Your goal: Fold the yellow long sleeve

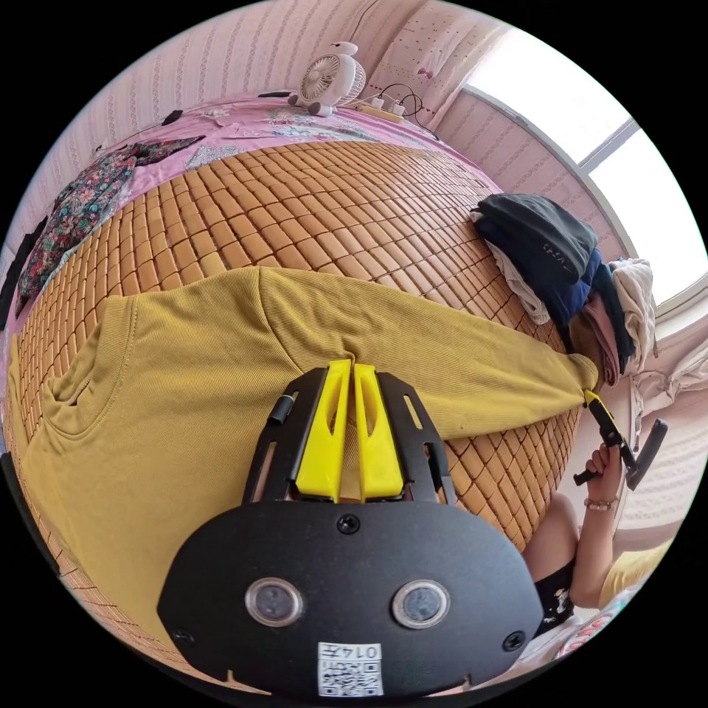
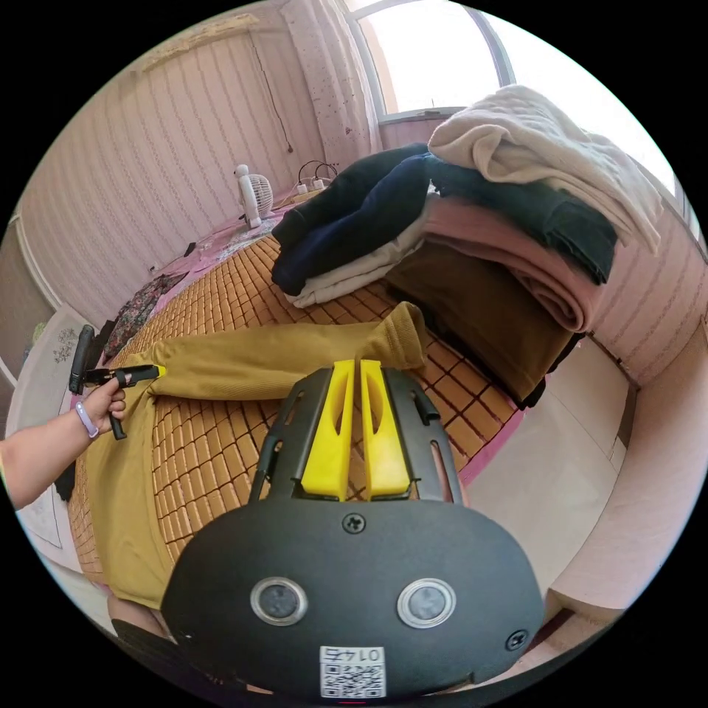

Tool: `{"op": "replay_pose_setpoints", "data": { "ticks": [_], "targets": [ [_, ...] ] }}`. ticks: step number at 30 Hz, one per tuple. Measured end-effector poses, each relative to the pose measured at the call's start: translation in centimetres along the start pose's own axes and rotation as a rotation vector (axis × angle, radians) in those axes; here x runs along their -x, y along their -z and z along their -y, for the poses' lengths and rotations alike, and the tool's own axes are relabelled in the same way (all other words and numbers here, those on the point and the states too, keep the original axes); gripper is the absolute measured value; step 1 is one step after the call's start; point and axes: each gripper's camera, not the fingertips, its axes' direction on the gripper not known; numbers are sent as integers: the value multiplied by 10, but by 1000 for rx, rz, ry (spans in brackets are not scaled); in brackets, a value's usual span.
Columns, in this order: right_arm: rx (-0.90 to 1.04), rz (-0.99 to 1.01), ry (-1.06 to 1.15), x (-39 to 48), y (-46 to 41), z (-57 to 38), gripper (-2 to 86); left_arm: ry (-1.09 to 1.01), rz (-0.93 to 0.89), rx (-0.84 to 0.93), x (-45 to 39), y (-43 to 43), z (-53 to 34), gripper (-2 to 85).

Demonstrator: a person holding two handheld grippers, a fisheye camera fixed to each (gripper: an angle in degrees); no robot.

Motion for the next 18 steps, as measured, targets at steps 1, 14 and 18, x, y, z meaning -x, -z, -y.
{"op": "replay_pose_setpoints", "data": {
  "ticks": [1, 14, 18],
  "targets": [
    [11, -3, 0, -1, -3, -1, 8, -3, 29, 1, -4, -1, 3, -4],
    [-13, -19, -80, -25, -35, 7, 8, 13, 27, -59, -19, 6, 20, -5],
    [-21, -6, -155, -33, -27, -7, 5, 138, -103, -94, -2, 18, 8, -4]
  ]
}}
